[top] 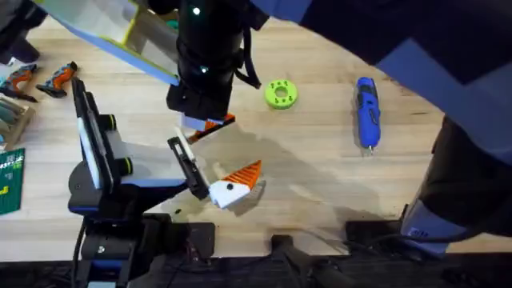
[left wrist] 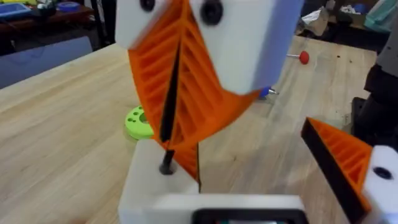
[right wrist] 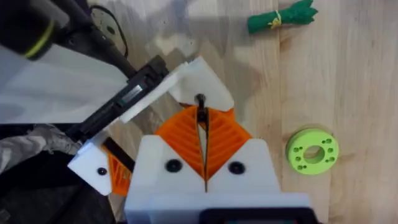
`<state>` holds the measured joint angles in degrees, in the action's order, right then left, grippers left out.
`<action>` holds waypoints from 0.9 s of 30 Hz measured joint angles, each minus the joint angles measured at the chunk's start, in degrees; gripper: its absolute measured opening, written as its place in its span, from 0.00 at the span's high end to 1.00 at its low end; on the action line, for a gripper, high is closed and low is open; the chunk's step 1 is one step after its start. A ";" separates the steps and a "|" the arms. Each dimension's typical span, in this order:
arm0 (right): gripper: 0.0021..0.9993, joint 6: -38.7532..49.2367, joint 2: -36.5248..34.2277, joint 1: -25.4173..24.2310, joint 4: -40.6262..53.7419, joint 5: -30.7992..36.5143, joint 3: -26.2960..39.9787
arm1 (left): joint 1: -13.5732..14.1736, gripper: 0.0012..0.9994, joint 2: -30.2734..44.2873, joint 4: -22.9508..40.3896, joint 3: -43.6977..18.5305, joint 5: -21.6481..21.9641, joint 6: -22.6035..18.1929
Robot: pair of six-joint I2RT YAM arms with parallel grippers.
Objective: Pick up the gripper from the table and insert it into the empty holder that is missing its gripper. Then pick up a screw, insert it into the mounting hole, and use the screwdriver to tighten it. Finally, clean up the table by picking up the vegetable and placing it into the bucket.
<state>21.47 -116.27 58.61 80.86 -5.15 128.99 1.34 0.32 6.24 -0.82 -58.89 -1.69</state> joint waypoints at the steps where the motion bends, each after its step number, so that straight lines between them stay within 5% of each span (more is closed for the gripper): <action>1: 1.00 0.00 0.00 0.00 0.00 0.00 0.02 | 0.00 0.01 0.00 0.00 0.00 0.00 0.00; 27: 1.00 0.02 -1.37 0.00 1.97 -0.02 1.90 | 0.00 0.01 -0.02 0.02 0.00 -0.02 0.04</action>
<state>21.50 -117.64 58.61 82.83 -5.17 130.89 1.34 0.30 6.26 -0.82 -58.92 -1.65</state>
